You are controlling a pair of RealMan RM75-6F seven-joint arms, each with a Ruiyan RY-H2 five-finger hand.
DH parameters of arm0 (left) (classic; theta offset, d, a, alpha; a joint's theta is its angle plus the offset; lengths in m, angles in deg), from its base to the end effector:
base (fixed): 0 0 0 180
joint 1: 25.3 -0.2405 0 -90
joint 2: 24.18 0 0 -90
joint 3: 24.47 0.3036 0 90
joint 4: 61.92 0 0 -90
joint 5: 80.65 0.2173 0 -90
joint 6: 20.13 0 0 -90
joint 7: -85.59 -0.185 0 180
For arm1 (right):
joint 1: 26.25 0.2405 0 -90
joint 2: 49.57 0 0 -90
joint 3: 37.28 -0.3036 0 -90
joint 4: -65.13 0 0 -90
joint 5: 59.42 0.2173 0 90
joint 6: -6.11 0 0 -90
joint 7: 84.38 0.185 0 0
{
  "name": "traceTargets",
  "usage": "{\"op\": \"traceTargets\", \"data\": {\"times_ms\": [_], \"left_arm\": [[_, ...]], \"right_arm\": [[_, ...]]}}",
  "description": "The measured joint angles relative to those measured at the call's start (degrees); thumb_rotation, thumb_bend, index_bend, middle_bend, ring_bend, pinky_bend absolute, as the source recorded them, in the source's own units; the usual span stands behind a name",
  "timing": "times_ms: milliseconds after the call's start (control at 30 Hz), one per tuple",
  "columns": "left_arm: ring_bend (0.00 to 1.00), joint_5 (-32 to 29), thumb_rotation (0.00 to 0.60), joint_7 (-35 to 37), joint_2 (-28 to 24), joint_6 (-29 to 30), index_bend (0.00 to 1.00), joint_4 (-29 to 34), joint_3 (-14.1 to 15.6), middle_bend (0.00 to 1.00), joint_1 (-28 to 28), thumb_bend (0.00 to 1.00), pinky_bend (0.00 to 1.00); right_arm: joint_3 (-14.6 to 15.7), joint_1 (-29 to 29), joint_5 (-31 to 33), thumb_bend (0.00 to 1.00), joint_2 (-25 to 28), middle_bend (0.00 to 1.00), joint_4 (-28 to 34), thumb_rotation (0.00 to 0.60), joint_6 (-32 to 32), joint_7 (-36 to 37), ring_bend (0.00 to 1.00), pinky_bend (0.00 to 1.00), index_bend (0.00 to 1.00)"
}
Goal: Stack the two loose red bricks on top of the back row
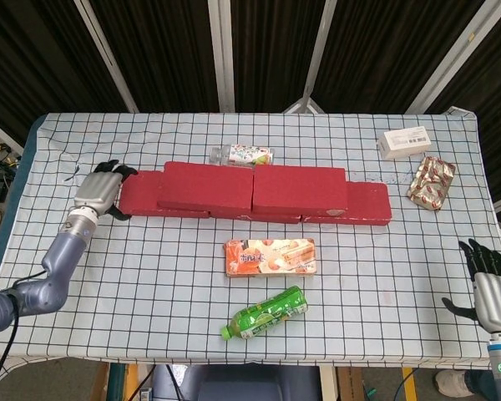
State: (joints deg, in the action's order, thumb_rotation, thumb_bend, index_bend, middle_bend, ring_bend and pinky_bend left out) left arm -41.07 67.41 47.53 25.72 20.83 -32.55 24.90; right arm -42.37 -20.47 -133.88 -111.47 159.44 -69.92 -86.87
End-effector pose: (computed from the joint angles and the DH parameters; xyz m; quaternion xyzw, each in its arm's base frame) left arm -0.2361 0.4867 0.0820 -0.6806 -0.4455 -0.2749 0.5127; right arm -0.3880 -0.2361 0.1777 0.5635 -0.4510 0.3167 0.6154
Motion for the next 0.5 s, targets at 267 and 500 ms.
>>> {"op": "traceTargets", "data": {"times_ms": [267, 500], "left_arm": [[0.00, 17.7, 0.600, 13.5, -3.3, 20.3, 0.19, 7.6, 2.1, 0.14, -14.5, 0.00, 0.09], [0.00, 32.6, 0.600, 15.6, -0.3, 37.1, 0.19, 4.1, 9.9, 0.14, -30.2, 0.00, 0.09]], "right_arm": [[0.4, -0.1, -2.5, 0.22, -0.6, 0.00, -0.4, 0.600, -1.9, -1.4, 0.00, 0.00, 0.00], [1.3, -0.1, -5.1, 0.22, -0.9, 0.00, -0.3, 0.600, -2.6, -2.6, 0.00, 0.00, 0.00]]}}
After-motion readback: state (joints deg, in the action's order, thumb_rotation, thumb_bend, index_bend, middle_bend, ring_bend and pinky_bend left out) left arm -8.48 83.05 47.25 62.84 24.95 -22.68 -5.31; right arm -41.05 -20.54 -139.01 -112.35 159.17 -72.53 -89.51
